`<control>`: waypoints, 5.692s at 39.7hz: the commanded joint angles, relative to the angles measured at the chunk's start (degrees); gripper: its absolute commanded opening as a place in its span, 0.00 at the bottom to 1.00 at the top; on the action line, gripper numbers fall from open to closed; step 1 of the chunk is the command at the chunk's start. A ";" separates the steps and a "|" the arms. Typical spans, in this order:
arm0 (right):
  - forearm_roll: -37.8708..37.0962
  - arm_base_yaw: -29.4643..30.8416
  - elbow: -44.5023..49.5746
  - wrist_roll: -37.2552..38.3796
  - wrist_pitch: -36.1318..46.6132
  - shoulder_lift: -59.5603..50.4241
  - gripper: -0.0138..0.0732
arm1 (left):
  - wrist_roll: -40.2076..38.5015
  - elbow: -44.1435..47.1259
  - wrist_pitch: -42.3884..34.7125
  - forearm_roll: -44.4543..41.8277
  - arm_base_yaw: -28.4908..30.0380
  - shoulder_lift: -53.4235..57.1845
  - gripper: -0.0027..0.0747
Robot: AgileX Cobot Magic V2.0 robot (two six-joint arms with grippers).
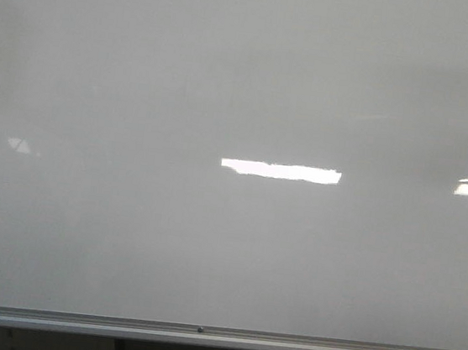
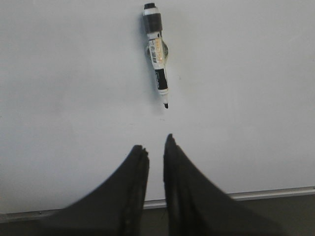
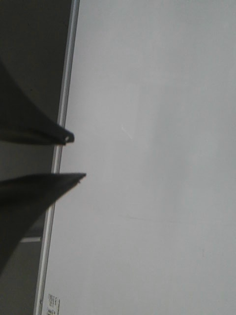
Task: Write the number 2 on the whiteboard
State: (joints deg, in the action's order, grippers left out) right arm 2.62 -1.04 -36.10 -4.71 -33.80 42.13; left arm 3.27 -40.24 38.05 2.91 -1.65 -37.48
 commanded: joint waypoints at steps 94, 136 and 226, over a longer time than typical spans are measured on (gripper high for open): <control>-0.64 -0.12 -3.06 0.09 4.53 0.97 0.86 | -0.04 -11.98 -33.07 2.78 -3.14 -47.97 0.09; 13.01 -26.80 -29.15 -32.12 -26.60 19.19 0.86 | 47.25 -23.76 19.15 24.08 -30.07 -32.40 0.09; 6.85 -19.59 -32.32 -16.23 -20.60 16.59 0.23 | 33.74 -25.18 21.13 20.28 -21.49 -22.33 0.71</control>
State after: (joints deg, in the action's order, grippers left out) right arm 9.48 -23.52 -69.57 -24.06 -60.87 62.77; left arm 38.99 -65.69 61.68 21.97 -24.76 -63.38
